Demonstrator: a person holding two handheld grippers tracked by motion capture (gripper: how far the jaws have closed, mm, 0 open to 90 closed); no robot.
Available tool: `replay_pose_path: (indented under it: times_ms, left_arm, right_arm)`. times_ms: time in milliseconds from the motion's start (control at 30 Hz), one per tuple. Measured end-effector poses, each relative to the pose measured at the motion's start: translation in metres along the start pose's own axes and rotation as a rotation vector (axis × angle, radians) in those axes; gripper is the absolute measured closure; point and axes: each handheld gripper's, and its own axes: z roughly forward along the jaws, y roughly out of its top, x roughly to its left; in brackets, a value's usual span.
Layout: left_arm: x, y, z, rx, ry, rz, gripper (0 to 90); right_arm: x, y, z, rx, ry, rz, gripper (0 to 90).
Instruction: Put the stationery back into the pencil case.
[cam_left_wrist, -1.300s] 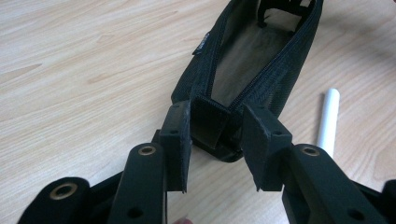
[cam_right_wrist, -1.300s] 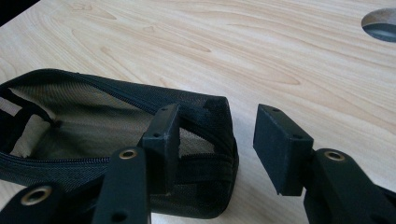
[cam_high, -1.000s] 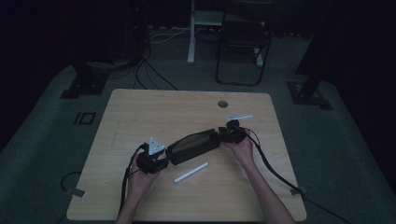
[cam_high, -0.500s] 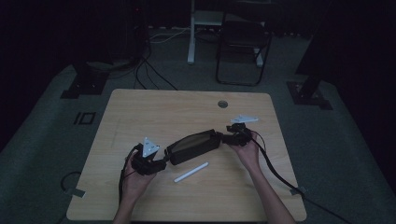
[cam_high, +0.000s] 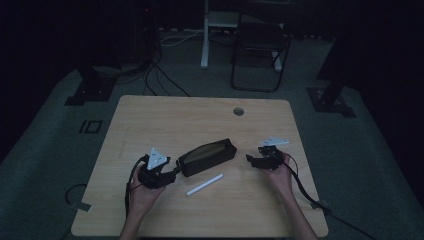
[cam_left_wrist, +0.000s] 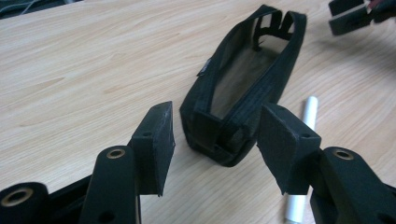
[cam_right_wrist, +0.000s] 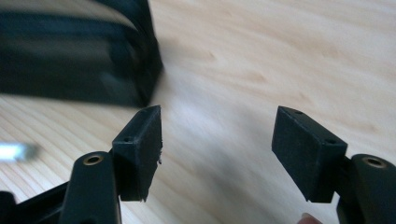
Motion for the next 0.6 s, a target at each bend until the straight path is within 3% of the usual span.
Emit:
replay_pose_path:
  times_ms: [233,433,600]
  left_arm:
    - [-0.005,0.000,-0.003,0.005,-0.010,0.013,46.4]
    - [-0.010,-0.001,-0.004,0.013,-0.039,0.017,48.3]
    - [-0.016,-0.001,-0.002,0.015,-0.049,0.035,48.9]
  right_arm:
    - [-0.010,-0.031,-0.003,0.052,-0.039,-0.011,31.1]
    - [-0.017,-0.044,-0.010,0.041,-0.052,0.004,30.5]
    - [-0.022,-0.050,-0.013,0.018,-0.042,0.044,29.2]
